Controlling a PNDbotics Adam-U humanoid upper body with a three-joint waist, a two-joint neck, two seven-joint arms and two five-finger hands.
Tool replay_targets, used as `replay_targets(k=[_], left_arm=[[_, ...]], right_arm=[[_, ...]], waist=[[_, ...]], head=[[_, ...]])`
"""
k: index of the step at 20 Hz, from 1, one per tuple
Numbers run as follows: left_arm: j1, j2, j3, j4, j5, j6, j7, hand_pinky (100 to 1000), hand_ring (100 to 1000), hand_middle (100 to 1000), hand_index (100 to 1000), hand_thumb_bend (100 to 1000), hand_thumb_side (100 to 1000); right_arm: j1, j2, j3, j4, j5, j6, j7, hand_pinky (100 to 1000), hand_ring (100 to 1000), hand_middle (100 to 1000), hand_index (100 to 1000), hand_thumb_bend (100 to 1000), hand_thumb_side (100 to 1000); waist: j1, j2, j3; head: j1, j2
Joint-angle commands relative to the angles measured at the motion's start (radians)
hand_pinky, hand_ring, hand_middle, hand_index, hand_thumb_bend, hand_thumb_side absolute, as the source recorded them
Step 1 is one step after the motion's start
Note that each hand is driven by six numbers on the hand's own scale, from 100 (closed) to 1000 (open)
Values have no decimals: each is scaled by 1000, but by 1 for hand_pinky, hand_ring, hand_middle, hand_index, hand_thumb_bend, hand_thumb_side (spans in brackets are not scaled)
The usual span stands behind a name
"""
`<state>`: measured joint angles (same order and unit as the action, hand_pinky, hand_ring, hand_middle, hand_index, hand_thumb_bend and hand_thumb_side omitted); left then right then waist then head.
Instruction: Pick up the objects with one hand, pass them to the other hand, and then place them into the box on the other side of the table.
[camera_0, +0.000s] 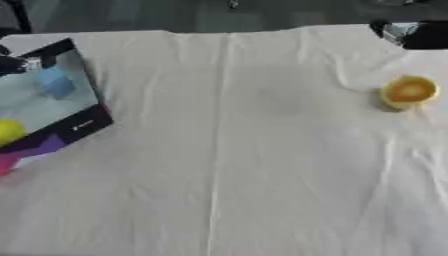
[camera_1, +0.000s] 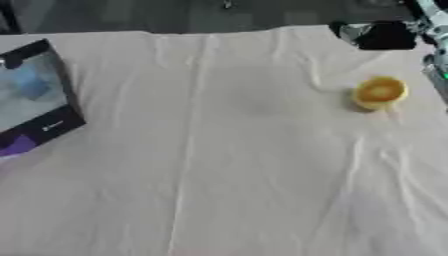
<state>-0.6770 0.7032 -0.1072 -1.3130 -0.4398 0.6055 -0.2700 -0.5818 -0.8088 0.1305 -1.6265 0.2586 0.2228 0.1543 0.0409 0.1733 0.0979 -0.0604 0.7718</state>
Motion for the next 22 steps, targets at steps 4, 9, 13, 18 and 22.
replay_targets(k=[4,9,13,18,22], left_arm=[[-23,34,-9,-89,158,-53,155,791,778,777,771,659,505],[-31,32,-28,-120,243,-63,252,792,777,777,762,646,493],[-33,29,-38,-130,286,-72,291,793,779,780,789,642,529],[-30,31,-46,-120,308,-68,311,794,777,777,785,638,529],[-30,31,-48,-115,313,-64,317,794,775,774,780,634,531]], right_arm=[[-31,-94,-39,76,49,-76,169,883,820,743,817,528,282],[-46,-145,-45,139,72,-157,323,902,839,769,828,569,222],[-55,-181,-38,183,120,-204,424,917,839,777,843,552,173],[-77,-184,-16,221,194,-249,485,925,846,785,844,536,158],[-93,-172,6,251,235,-273,511,929,849,788,840,543,164]], waist=[[-11,-13,-2],[-13,-13,-5],[-15,-13,-6],[-13,-13,-6],[-12,-12,-3]], head=[[-14,-2],[-18,-2],[-21,-2],[-22,-2],[-25,-2]])
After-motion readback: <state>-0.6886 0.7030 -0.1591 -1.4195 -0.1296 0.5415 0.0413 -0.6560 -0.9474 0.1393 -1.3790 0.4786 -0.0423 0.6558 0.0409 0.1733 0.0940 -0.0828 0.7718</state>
